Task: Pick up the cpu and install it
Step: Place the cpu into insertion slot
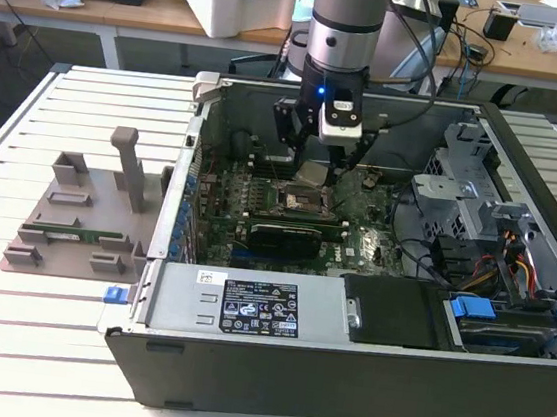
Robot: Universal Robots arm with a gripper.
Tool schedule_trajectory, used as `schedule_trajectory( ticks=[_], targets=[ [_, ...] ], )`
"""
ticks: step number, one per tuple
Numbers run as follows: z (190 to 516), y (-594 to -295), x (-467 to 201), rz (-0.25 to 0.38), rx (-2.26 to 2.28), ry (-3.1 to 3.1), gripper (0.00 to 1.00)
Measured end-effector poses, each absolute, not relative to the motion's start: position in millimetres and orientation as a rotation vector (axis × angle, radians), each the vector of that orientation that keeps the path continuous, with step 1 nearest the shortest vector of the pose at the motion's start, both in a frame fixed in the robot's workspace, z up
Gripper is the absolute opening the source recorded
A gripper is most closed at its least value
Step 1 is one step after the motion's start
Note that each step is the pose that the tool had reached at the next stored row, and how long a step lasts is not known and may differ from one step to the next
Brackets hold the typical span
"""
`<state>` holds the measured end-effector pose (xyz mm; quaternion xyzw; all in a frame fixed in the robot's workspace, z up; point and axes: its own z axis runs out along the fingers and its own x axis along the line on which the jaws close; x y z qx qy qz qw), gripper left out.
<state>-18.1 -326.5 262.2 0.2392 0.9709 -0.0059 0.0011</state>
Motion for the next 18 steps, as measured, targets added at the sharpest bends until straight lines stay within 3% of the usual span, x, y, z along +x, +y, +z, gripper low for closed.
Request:
schedule_trajectory(
  ticks=[18],
  targets=[
    [261.9, -326.5, -18.1, -0.02, 1.041, 2.963, 0.54]
  ],
)
